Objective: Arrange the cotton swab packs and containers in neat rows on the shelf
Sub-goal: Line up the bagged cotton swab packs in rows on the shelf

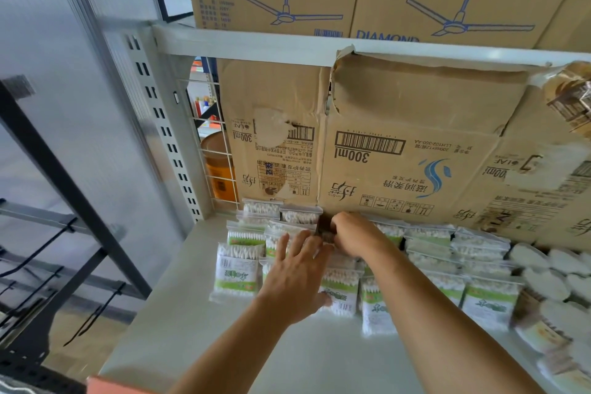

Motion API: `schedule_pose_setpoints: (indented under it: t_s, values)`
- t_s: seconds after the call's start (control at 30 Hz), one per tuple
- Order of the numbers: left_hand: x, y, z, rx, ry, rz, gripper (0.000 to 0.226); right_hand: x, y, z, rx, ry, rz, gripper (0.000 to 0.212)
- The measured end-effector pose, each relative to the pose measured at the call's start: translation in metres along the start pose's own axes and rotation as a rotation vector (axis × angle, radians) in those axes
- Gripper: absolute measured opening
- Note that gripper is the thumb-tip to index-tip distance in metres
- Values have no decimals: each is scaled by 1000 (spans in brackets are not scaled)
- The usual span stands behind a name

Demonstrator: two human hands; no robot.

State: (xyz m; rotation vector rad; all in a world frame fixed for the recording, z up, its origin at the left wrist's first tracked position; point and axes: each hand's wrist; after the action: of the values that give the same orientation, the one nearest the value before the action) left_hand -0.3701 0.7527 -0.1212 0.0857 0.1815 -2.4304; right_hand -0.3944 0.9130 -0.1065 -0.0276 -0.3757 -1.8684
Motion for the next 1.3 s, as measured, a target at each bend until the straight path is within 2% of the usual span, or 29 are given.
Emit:
schedule_pose_setpoints:
  t_s: [0.33, 0.47, 0.7, 0.77, 1.03, 1.3]
  values:
    - [-1, 0, 0, 12, 1, 7, 79, 6, 4, 8, 81, 57, -29, 10]
    - [-1, 0, -1, 8, 4, 5, 78, 6, 8, 8, 51, 69, -5, 16]
    - [-2, 2, 0, 5, 3, 14, 77, 4, 7, 2, -77, 55, 19, 8]
    - [-3, 2, 0, 2, 3, 16, 76, 3, 6, -2, -88, 31, 25, 11]
    - [-4, 3, 1, 5, 5, 19, 78, 0, 0, -3, -18, -35, -6, 11]
    - [-4, 3, -1, -1, 12, 24, 79, 2, 4, 0, 21, 6, -16, 9]
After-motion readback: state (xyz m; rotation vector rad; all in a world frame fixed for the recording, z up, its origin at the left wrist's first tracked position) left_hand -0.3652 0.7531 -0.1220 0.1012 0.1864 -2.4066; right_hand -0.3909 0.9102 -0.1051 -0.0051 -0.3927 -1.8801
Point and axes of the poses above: each hand's wrist, its own y-axis away from the middle knuckle, its own z-axis out of the back of the hand, x = y × z, and after that the axes turned 1 degree about z, right-handed
